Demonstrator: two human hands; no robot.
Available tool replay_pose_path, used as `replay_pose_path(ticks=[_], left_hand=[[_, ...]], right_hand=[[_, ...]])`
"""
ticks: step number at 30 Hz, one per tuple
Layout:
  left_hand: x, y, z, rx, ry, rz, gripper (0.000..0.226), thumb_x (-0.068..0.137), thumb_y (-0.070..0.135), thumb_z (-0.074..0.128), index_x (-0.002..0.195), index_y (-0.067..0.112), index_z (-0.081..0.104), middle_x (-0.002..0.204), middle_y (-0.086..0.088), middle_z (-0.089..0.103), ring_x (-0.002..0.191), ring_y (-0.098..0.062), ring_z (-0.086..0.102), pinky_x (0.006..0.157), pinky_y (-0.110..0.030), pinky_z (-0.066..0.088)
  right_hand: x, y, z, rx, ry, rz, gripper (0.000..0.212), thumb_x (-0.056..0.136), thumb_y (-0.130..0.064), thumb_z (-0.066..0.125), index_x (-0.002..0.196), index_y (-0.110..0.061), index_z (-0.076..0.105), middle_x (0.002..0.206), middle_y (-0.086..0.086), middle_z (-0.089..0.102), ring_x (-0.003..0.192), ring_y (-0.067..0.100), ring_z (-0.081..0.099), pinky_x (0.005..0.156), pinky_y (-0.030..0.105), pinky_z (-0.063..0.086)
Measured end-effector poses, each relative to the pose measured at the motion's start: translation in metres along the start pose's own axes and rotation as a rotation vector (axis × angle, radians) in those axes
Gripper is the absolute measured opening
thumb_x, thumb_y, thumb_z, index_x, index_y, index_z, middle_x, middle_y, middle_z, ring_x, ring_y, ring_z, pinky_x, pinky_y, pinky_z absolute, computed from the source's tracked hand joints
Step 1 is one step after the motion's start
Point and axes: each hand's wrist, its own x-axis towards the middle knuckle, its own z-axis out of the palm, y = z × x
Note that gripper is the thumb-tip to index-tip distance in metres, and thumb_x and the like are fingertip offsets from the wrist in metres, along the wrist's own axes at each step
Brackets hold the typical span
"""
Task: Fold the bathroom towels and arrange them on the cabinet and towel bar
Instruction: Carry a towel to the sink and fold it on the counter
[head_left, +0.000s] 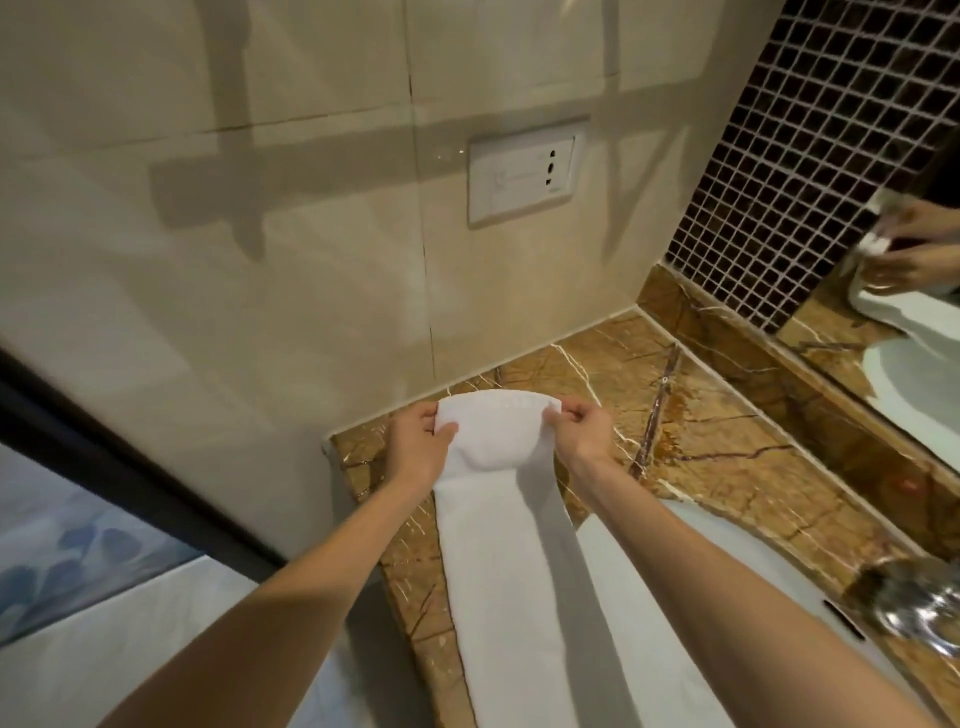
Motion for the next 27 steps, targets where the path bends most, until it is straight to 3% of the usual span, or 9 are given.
replay_pose_path(ticks=[4, 6, 8, 10, 12, 14, 18, 27], left_hand=[[0.019, -0.016, 0.009, 0.032, -0.003, 0.039, 0.039, 0.083, -0.005, 0.061, 0.117, 0.013, 0.059, 0.105, -0.005, 0.069, 0.086, -0.014, 0.066, 0.076, -0.033, 0.055], [0.021, -0.025, 0.009, 0.138, -0.055, 0.077, 0.052, 0.087, -0.001, 0.059, 0.134, 0.018, 0.047, 0.124, -0.004, 0.062, 0.1, -0.014, 0.062, 0.087, -0.036, 0.053], [0.016, -0.039, 0.008, 0.491, -0.121, 0.205, 0.063, 0.093, 0.015, 0.055, 0.148, 0.024, 0.025, 0.151, -0.002, 0.036, 0.134, -0.022, 0.039, 0.11, -0.042, 0.036], [0.004, -0.054, 0.008, 0.86, -0.177, 0.391, 0.065, 0.098, 0.034, 0.042, 0.152, 0.023, 0.008, 0.161, -0.003, 0.003, 0.147, -0.024, 0.004, 0.12, -0.042, 0.009], [-0.01, -0.063, 0.011, 1.084, -0.276, 0.497, 0.064, 0.098, 0.046, 0.024, 0.152, 0.02, 0.001, 0.159, -0.006, -0.012, 0.146, -0.026, -0.013, 0.119, -0.045, -0.003], [-0.019, -0.071, 0.018, 1.196, -0.358, 0.498, 0.065, 0.097, 0.051, 0.014, 0.152, 0.019, -0.004, 0.158, -0.009, -0.018, 0.144, -0.029, -0.02, 0.118, -0.049, -0.005], [-0.024, -0.085, 0.028, 1.251, -0.402, 0.458, 0.064, 0.097, 0.052, 0.006, 0.15, 0.021, -0.013, 0.157, -0.01, -0.021, 0.142, -0.03, -0.026, 0.116, -0.049, -0.014], [-0.023, -0.095, 0.032, 1.301, -0.337, 0.518, 0.065, 0.094, 0.053, -0.003, 0.148, 0.021, -0.016, 0.158, -0.013, -0.017, 0.143, -0.033, -0.022, 0.115, -0.05, -0.014]], right_hand=[[0.02, 0.008, 0.012, 0.017, -0.067, 0.019, 0.035, 0.088, 0.0, 0.061, 0.122, -0.008, 0.062, 0.105, 0.006, 0.068, 0.101, 0.023, 0.064, 0.095, 0.041, 0.052], [0.024, 0.015, 0.016, -0.024, -0.177, -0.064, 0.044, 0.088, 0.003, 0.059, 0.13, -0.009, 0.055, 0.113, 0.003, 0.065, 0.113, 0.026, 0.06, 0.101, 0.041, 0.048], [0.02, 0.027, 0.017, -0.206, -0.304, -0.197, 0.055, 0.091, -0.004, 0.058, 0.142, -0.009, 0.041, 0.138, 0.006, 0.051, 0.133, 0.026, 0.044, 0.112, 0.037, 0.035], [0.013, 0.048, 0.016, -0.582, -0.363, -0.391, 0.06, 0.096, -0.022, 0.053, 0.149, -0.015, 0.027, 0.156, 0.007, 0.026, 0.144, 0.025, 0.023, 0.118, 0.038, 0.02], [0.004, 0.068, 0.015, -1.002, -0.397, -0.639, 0.058, 0.099, -0.037, 0.039, 0.151, -0.019, 0.018, 0.161, 0.009, 0.009, 0.148, 0.027, 0.007, 0.119, 0.043, 0.007], [-0.003, 0.082, 0.015, -1.214, -0.459, -0.743, 0.058, 0.101, -0.042, 0.025, 0.152, -0.019, 0.011, 0.161, 0.012, -0.002, 0.148, 0.03, -0.005, 0.118, 0.047, -0.003], [-0.004, 0.094, 0.017, -1.33, -0.464, -0.729, 0.06, 0.101, -0.046, 0.008, 0.153, -0.02, -0.005, 0.16, 0.009, -0.015, 0.146, 0.03, -0.018, 0.115, 0.047, -0.013], [-0.005, 0.103, 0.016, -1.357, -0.411, -0.735, 0.06, 0.1, -0.048, 0.004, 0.152, -0.023, -0.009, 0.159, 0.006, -0.017, 0.145, 0.028, -0.02, 0.117, 0.048, -0.011]])
